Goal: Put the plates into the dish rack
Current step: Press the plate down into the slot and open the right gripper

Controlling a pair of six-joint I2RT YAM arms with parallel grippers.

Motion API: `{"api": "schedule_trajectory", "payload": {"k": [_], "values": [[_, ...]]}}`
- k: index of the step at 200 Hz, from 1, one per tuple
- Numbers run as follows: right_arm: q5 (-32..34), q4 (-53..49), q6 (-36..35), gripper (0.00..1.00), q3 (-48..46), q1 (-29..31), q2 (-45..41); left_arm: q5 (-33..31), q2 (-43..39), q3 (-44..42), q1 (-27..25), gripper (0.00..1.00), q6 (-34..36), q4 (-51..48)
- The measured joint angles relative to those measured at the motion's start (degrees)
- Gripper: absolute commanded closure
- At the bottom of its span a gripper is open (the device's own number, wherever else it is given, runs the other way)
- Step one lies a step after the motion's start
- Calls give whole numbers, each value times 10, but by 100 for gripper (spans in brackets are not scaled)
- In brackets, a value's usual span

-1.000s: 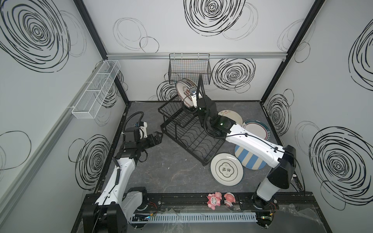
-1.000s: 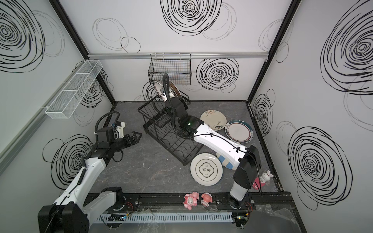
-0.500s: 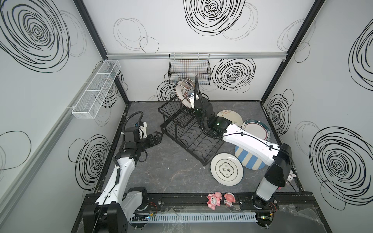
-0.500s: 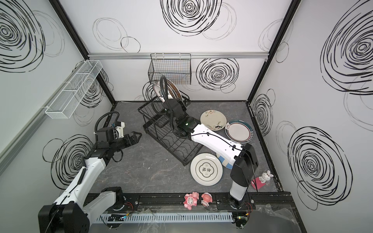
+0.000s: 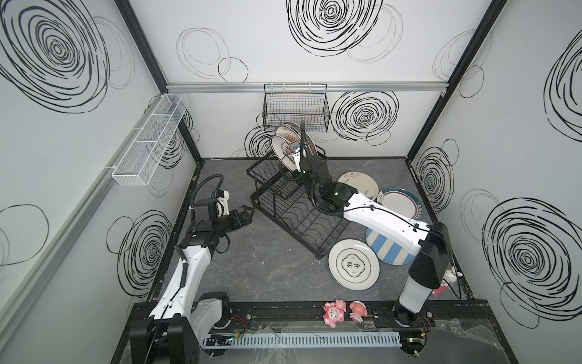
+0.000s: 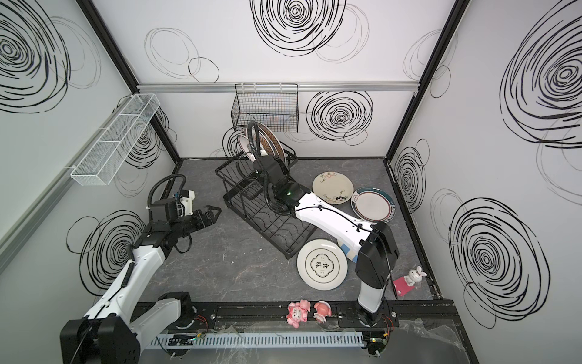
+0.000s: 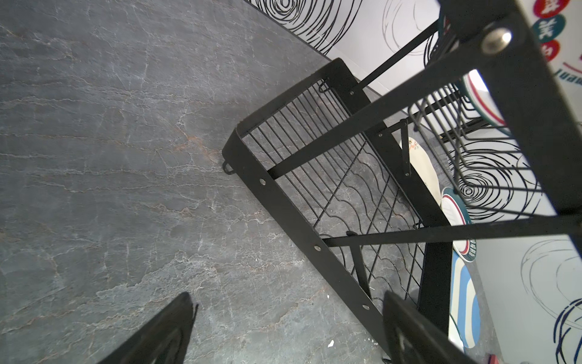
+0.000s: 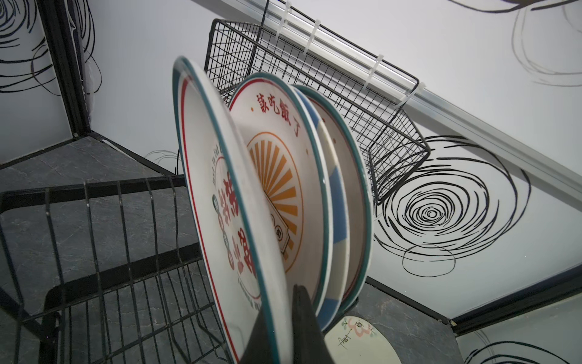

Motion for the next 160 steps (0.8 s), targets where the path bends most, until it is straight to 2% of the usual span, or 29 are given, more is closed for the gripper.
{"api": "schedule_trajectory", "payload": {"k": [91,160], "values": [[-12,-3,19,100,28,-8,31,3,0,0,0,4,0,0],[-7,-10,31,100,29,-7,24,5,6,0,5,4,0,0]]}}
